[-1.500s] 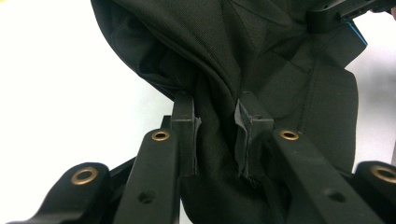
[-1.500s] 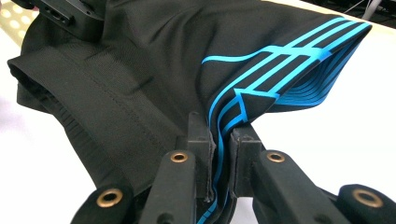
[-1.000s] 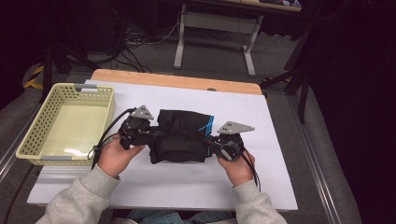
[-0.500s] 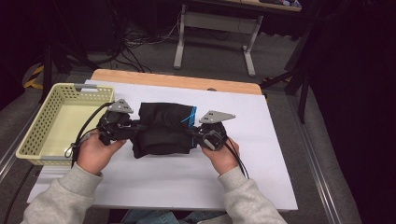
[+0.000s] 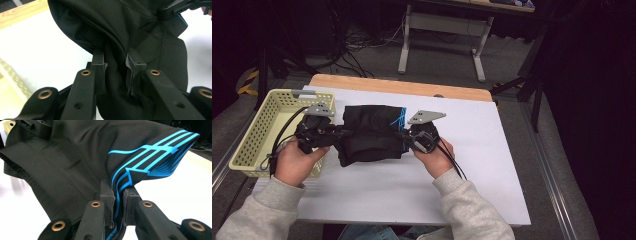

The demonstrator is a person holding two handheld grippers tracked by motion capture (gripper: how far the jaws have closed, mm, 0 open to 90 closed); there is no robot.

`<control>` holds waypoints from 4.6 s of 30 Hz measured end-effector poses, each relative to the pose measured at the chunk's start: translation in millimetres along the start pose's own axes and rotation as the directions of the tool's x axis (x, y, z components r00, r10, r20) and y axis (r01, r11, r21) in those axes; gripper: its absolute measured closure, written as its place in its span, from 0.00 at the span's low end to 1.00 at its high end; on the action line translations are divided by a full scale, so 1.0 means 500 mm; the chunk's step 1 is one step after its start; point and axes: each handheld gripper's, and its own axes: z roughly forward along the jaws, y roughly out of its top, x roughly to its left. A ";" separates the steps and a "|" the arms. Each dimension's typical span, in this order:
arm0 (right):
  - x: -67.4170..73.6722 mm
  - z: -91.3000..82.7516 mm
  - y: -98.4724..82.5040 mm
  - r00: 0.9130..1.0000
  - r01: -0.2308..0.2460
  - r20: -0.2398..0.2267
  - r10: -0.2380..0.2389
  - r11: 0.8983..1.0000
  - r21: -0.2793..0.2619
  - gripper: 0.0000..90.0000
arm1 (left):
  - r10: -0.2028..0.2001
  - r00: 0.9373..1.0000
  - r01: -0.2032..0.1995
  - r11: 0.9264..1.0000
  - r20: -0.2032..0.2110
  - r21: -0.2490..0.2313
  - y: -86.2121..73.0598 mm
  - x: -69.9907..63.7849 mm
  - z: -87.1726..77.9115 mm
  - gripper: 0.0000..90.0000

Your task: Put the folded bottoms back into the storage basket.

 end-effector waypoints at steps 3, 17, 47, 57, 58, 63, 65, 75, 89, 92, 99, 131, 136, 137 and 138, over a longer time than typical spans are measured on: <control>0.004 0.011 0.010 1.000 0.006 -0.004 -0.006 1.000 0.000 0.91 | 0.014 1.000 -0.014 1.000 -0.017 0.003 -0.001 0.009 -0.009 0.81; 0.026 0.058 0.057 0.999 0.031 -0.021 -0.031 1.000 0.001 0.91 | -0.001 0.999 -0.001 1.000 -0.045 -0.025 -0.016 0.055 -0.054 0.81; 0.111 0.202 0.160 0.997 0.078 -0.017 -0.077 0.997 0.019 0.91 | 0.008 0.999 -0.010 0.999 -0.053 -0.033 -0.071 0.214 -0.156 0.81; 0.139 0.260 0.191 0.996 0.086 -0.026 -0.085 0.996 0.035 0.91 | -0.009 0.999 0.007 0.999 -0.043 -0.037 -0.095 0.280 -0.180 0.81; 0.142 0.265 0.196 0.996 0.089 -0.025 -0.089 0.995 0.038 0.91 | -0.009 0.999 0.007 0.999 -0.043 -0.037 -0.095 0.280 -0.180 0.81; 0.147 0.286 0.207 0.996 0.091 -0.024 -0.090 0.995 0.037 0.91 | -0.030 0.999 0.028 0.999 -0.043 -0.038 -0.100 0.309 -0.183 0.81; 0.147 0.293 0.207 0.996 0.089 -0.026 -0.088 0.995 0.039 0.91 | -0.030 0.999 0.028 0.999 -0.043 -0.031 -0.100 0.319 -0.180 0.80; 0.147 0.325 0.214 0.997 0.074 -0.019 -0.073 0.997 0.033 0.91 | -0.029 0.998 0.028 1.000 -0.053 -0.013 -0.104 0.351 -0.177 0.80; 0.184 0.364 0.229 0.996 0.086 -0.037 -0.086 0.996 0.023 0.91 | -0.058 0.996 0.058 0.998 -0.074 0.000 -0.134 0.390 -0.202 0.80; 0.192 0.374 0.230 0.995 0.095 -0.043 -0.094 0.995 0.027 0.91 | -0.065 0.994 0.066 0.998 -0.083 0.009 -0.142 0.397 -0.204 0.80; 0.199 0.391 0.226 0.995 0.089 -0.055 -0.087 0.996 0.026 0.91 | -0.056 0.994 0.058 0.998 -0.090 0.026 -0.153 0.406 -0.200 0.80; 0.206 0.447 0.188 0.997 0.044 -0.070 -0.035 0.992 0.121 0.89 | -0.117 0.990 0.125 0.986 -0.074 0.106 -0.207 0.438 -0.139 0.78; 0.201 0.447 0.182 0.995 0.053 -0.092 -0.042 0.992 0.113 0.69 | -0.139 0.986 0.151 0.978 -0.089 0.146 -0.213 0.445 -0.128 0.67; 0.201 0.443 0.184 0.996 0.058 -0.077 -0.051 0.993 0.098 0.63 | -0.133 0.986 0.147 0.979 -0.100 0.142 -0.214 0.446 -0.127 0.64; 0.199 0.438 0.185 0.996 0.061 -0.072 -0.054 0.994 0.089 0.59 | -0.131 0.986 0.143 0.982 -0.100 0.126 -0.214 0.445 -0.129 0.61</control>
